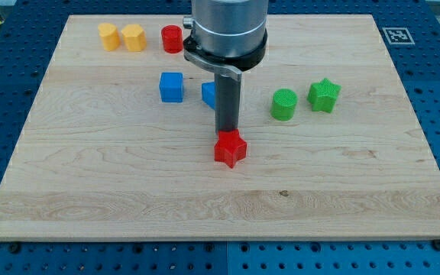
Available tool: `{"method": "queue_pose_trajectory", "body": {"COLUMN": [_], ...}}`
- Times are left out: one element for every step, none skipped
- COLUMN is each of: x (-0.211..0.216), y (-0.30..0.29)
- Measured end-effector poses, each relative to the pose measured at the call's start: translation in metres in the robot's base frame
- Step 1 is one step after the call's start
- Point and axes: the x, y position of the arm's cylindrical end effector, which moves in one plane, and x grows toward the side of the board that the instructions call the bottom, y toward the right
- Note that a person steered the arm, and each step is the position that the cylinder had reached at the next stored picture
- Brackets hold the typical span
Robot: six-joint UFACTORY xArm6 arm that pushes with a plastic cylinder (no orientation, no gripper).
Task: Move your arm towards the yellow heart
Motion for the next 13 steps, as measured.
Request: {"method": "queue_pose_trajectory", "body": {"x": [0.018, 0.023, 0.021, 0.0, -0.021, -0.043, -0.086, -0.135, -0.156, -0.158, -0.16, -0.176, -0.214], "y": [0.0, 0.0, 0.028, 0.034, 0.034, 0.034, 0.034, 0.024, -0.029, -0.091, -0.146, -0.219, -0.274]}}
